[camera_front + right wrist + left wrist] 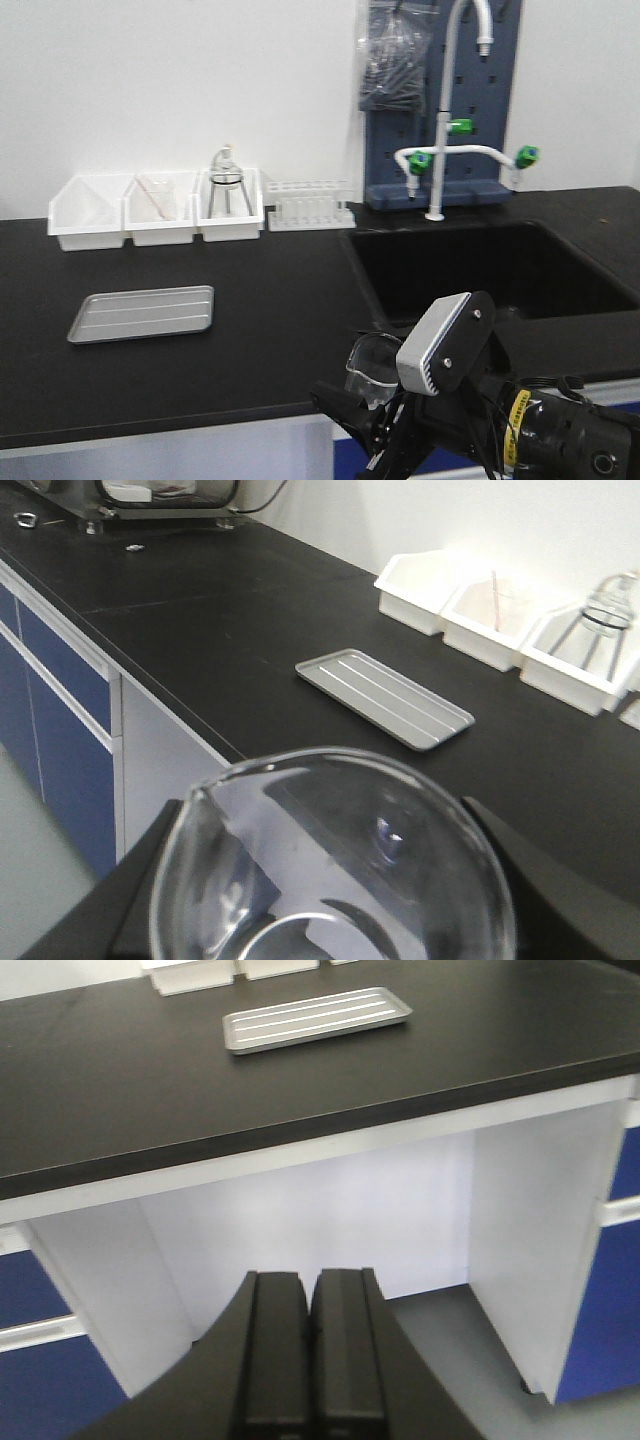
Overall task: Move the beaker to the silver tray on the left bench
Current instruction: 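Hold the beaker in the right gripper while the base drives to the sink bench, then lower the beaker onto the silver tray with the right gripper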
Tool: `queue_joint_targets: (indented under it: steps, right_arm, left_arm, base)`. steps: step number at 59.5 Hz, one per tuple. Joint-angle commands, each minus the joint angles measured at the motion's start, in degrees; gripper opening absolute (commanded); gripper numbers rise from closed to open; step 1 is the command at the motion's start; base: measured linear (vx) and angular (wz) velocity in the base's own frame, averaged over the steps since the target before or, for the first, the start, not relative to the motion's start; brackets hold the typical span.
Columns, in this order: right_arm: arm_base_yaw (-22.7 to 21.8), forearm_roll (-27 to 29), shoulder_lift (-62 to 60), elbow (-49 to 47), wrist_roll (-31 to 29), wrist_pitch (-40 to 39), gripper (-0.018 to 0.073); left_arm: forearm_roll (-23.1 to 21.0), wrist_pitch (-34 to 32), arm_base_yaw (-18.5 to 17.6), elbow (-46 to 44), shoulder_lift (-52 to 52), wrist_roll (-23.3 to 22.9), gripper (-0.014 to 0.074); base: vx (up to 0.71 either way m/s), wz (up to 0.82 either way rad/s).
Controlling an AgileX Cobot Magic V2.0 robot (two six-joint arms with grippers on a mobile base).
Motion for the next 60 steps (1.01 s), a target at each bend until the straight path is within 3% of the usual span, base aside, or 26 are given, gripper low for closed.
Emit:
queue_joint_targets:
  steps: [1, 60]
  right_arm:
    - [-0.06, 1.54, -1.95, -2.05, -0.03, -2.99, -0.0011]
    - [-0.06, 1.54, -1.95, -2.05, -0.03, -2.99, -0.0011]
  left_arm:
    - [-0.2, -4.33, -0.31, 1.14, -0.4, -0.07, 0.0001]
    - [-0.2, -4.33, -0.31, 1.14, -0.4, -0.07, 0.0001]
  base:
    - [0.19, 0.36]
    - [0.23, 0.14]
